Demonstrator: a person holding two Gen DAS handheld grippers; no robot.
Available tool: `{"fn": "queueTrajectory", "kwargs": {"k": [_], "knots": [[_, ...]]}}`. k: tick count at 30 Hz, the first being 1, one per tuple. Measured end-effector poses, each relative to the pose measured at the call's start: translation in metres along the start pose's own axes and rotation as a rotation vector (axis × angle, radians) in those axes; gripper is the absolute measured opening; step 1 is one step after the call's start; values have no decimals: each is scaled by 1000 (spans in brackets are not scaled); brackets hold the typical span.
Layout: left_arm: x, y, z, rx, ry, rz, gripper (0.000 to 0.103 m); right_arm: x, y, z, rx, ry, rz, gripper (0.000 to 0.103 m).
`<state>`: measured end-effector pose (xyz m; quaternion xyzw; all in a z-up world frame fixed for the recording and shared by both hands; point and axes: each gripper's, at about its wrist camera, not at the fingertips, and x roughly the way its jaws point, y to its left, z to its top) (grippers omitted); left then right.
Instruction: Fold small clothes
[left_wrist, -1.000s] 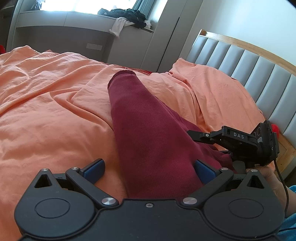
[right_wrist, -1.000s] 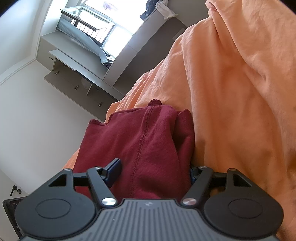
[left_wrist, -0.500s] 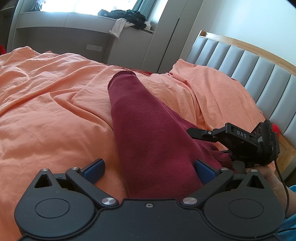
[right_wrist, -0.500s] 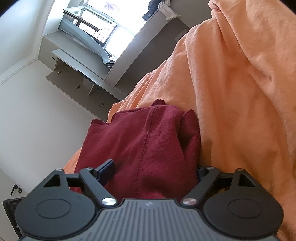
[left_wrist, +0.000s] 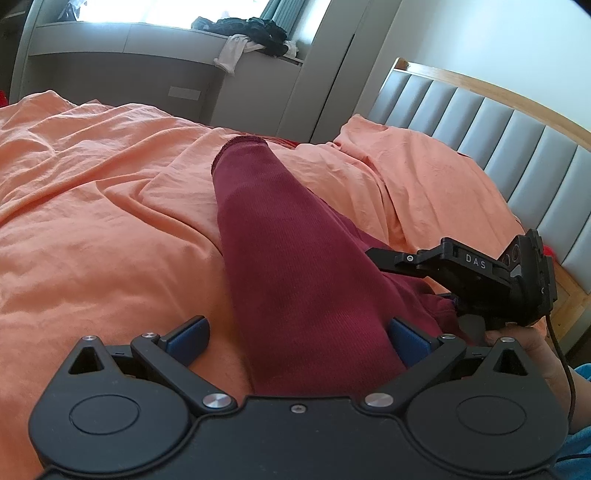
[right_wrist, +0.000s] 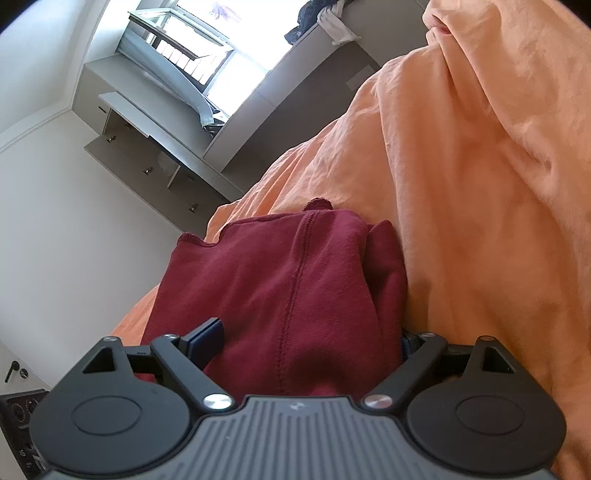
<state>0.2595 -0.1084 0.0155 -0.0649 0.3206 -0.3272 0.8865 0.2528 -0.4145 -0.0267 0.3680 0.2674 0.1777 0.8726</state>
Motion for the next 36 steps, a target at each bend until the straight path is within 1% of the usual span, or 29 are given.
{"fn": "queueTrajectory", "kwargs": {"k": [5, 7, 9, 15, 18, 20, 21, 22, 23, 26, 28, 30, 32, 34, 36], "knots": [[0, 0, -2, -1, -5, -1, 103, -2, 1, -2, 7, -9, 4, 92], [0, 1, -2, -1, -4, -5, 103, -4, -1, -2, 6, -10, 13, 96], [0, 2, -2, -4, 1, -13, 103, -4, -1, -2, 2, -9, 20, 97], [0, 4, 3, -19, 32, -30, 102, -4, 1, -2, -19, -7, 7, 98], [3, 3, 6, -18, 69, -71, 102, -5, 6, -3, -47, -9, -19, 97], [6, 1, 9, -6, 106, -96, 102, -5, 10, -4, -69, -4, -45, 94], [8, -1, 11, 8, 131, -108, 102, -5, 11, -4, -74, -6, -56, 90], [10, -2, 13, 22, 150, -116, 99, -6, 12, -4, -72, -7, -61, 87], [11, -3, 16, 33, 165, -123, 97, -7, 13, -4, -69, -9, -66, 86], [16, 2, 19, 4, 194, -141, 94, -10, 15, -9, -65, -27, -88, 84], [17, 7, 18, -34, 194, -146, 92, -12, 20, -13, -75, -47, -104, 80], [16, 7, 15, -31, 185, -144, 89, -14, 26, -18, -97, -61, -117, 77], [14, 5, 14, -20, 175, -140, 83, -15, 30, -20, -119, -70, -121, 72], [12, 5, 14, -29, 166, -140, 78, -17, 35, -22, -147, -80, -126, 65], [12, 5, 14, -37, 156, -133, 73, -19, 38, -23, -169, -85, -130, 61]]}}
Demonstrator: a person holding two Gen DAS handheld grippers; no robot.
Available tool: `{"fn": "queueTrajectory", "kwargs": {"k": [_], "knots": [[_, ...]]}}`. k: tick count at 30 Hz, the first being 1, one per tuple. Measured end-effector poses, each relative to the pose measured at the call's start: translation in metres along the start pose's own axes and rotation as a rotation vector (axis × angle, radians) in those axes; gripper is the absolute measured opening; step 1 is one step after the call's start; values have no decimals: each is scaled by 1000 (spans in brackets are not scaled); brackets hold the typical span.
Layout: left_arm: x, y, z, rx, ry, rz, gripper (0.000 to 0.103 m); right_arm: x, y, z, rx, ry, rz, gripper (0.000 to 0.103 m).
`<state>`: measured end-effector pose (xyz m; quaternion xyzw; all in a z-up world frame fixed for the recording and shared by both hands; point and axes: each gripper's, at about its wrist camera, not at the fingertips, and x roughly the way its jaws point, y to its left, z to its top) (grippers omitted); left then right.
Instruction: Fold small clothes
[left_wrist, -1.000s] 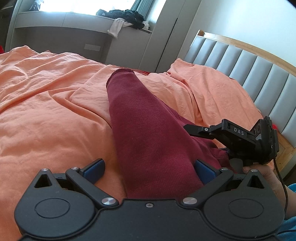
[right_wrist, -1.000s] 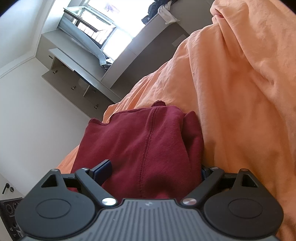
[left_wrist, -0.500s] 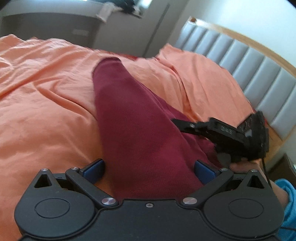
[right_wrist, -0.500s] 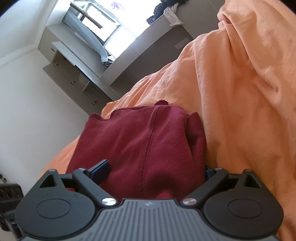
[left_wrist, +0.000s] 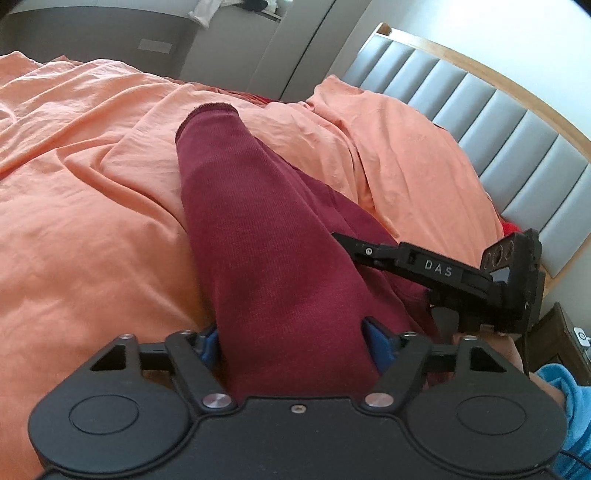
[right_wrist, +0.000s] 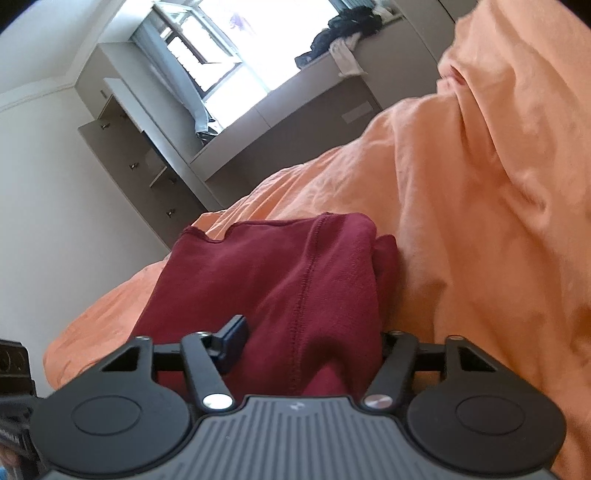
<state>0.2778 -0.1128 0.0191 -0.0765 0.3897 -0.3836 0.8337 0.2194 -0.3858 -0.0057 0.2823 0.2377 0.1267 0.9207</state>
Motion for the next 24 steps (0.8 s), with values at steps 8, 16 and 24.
{"fn": "queueTrajectory", "kwargs": {"k": [8, 16, 24], "knots": [[-5, -24, 10, 68, -28, 88, 51, -15, 33, -2, -172, -91, -42, 31], [-42, -34, 20, 145, -161, 154, 47, -25, 63, 13, -198, -246, 125, 29], [-69, 6, 46, 86, -266, 252, 48, 33, 101, 39, -202, -256, 228, 29]]}}
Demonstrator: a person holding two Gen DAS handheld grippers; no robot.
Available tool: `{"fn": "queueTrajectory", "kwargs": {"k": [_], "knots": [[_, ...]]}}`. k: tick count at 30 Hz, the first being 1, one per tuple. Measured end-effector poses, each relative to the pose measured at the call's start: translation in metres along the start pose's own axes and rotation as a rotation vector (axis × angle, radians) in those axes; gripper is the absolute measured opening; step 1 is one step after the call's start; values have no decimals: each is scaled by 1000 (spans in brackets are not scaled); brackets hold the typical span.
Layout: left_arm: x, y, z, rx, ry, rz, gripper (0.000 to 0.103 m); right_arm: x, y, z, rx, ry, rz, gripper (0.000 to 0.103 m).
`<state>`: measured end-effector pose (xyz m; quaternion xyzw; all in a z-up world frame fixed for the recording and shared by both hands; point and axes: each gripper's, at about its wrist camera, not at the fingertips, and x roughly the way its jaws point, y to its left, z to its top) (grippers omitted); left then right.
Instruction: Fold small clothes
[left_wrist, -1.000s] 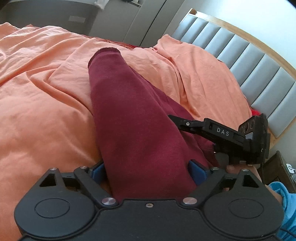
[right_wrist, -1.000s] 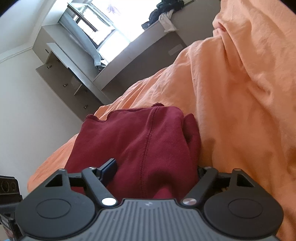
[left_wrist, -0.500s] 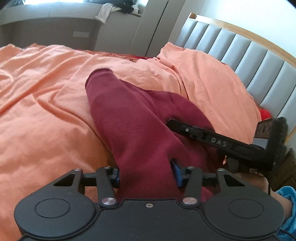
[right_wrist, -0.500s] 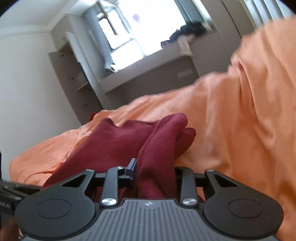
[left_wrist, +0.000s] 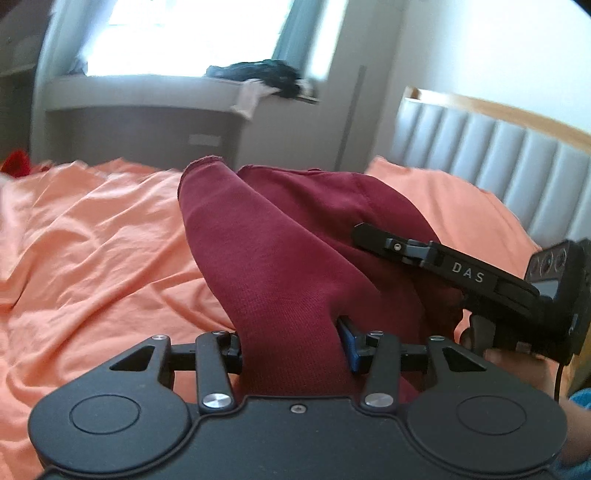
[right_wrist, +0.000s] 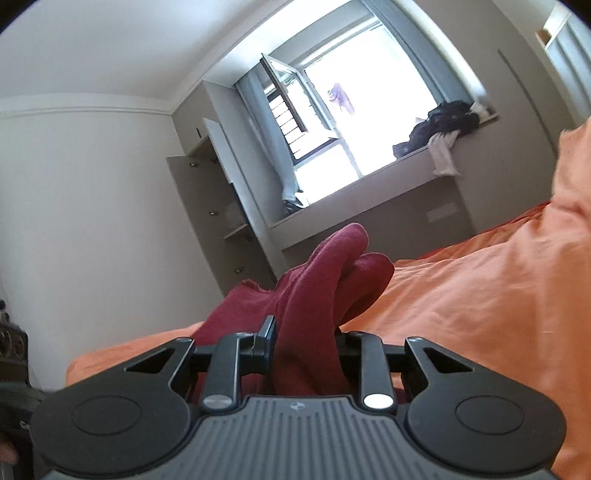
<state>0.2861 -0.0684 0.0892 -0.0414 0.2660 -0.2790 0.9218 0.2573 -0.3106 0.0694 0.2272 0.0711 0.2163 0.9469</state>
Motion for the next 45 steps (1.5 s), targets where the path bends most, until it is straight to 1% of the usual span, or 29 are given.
{"fn": "queueTrajectory", "kwargs": {"k": [4, 8, 11, 14, 16, 18, 22, 23, 24, 25, 26, 29, 30, 31, 34, 35, 37, 41, 45], "knots": [[9, 20, 5, -42, 2, 34, 48, 35, -4, -4, 4, 42, 3, 29], [22, 37, 1, -94, 38, 14, 50, 55, -16, -17, 0, 109, -17, 29], [26, 45, -6, -119, 49, 8, 52, 64, -29, -25, 19, 167, -46, 31], [31, 47, -10, -110, 51, 9, 54, 64, -33, -32, 23, 176, -61, 38], [31, 46, -11, -109, 51, 9, 55, 60, -32, -36, 7, 174, -80, 46], [32, 48, -11, -109, 50, 10, 56, 57, -31, -38, -9, 180, -89, 50], [31, 49, -13, -107, 45, 17, 58, 56, -31, -35, -8, 180, -94, 54], [30, 49, -14, -106, 41, 22, 61, 56, -30, -35, -11, 180, -95, 54], [28, 49, -14, -106, 34, 28, 63, 56, -29, -36, -15, 182, -99, 59], [26, 50, -15, -108, 27, 40, 69, 56, -28, -35, -20, 185, -107, 65], [24, 50, -17, -112, 20, 53, 75, 56, -28, -35, -24, 190, -116, 68], [18, 56, -24, -146, 9, 54, 78, 54, -27, -35, -31, 192, -126, 80], [16, 59, -27, -163, 6, 49, 79, 53, -27, -34, -38, 196, -135, 87], [13, 61, -29, -179, 1, 52, 82, 53, -26, -34, -47, 196, -147, 92], [6, 66, -40, -243, -24, 70, 92, 49, -25, -34, -78, 206, -181, 100], [4, 66, -43, -259, -29, 79, 96, 48, -24, -34, -87, 210, -195, 101], [2, 66, -44, -274, -31, 97, 99, 46, -23, -36, -112, 214, -228, 103], [1, 67, -46, -305, -34, 101, 101, 38, -18, -36, -156, 209, -275, 103], [-10, 61, -48, -298, -70, 139, 102, 22, -7, -35, -207, 184, -305, 103]]}}
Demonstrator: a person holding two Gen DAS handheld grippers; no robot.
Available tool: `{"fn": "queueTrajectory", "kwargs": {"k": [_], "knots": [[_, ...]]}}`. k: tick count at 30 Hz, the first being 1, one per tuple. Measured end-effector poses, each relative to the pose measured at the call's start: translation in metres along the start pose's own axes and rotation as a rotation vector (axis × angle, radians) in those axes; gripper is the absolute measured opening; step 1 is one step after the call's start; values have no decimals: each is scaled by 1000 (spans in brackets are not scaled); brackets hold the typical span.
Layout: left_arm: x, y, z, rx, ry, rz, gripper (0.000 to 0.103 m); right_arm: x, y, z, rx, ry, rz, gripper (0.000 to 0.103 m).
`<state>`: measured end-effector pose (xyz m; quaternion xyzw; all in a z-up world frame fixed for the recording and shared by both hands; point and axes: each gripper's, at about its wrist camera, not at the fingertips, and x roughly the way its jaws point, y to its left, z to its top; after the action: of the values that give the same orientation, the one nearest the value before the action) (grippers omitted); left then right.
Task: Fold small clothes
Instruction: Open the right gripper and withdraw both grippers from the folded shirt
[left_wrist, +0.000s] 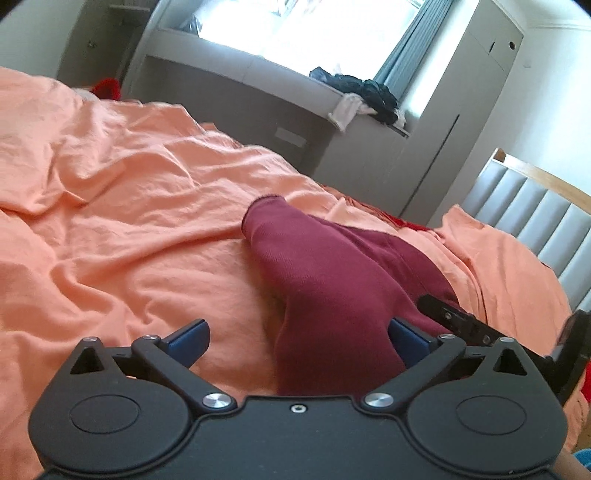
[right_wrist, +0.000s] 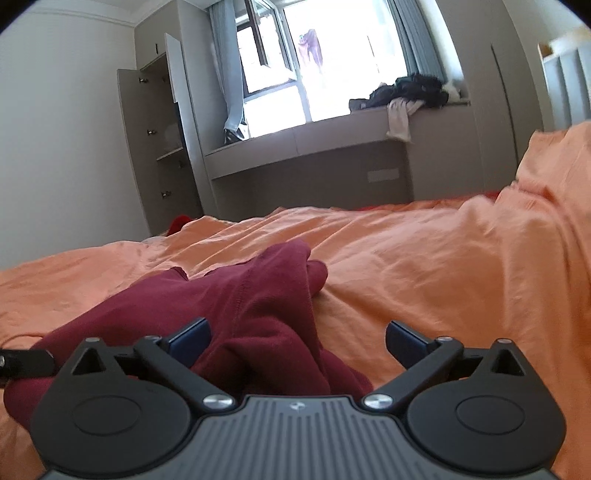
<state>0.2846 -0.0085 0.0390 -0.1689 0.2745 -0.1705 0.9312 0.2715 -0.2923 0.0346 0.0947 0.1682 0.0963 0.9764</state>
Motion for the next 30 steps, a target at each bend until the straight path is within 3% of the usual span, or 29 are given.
{"fn": "queueTrajectory", "kwargs": {"k": [13, 22, 30], "knots": [[-51, -21, -2, 88, -139, 60, 102, -70, 17, -1, 7, -153, -6, 103], [-88, -39, -34, 184, -235, 101, 102, -136, 41, -26, -41, -262, -19, 103], [-129, -57, -68, 331, -360, 148, 103, -193, 60, -55, -134, -363, -55, 103]]}}
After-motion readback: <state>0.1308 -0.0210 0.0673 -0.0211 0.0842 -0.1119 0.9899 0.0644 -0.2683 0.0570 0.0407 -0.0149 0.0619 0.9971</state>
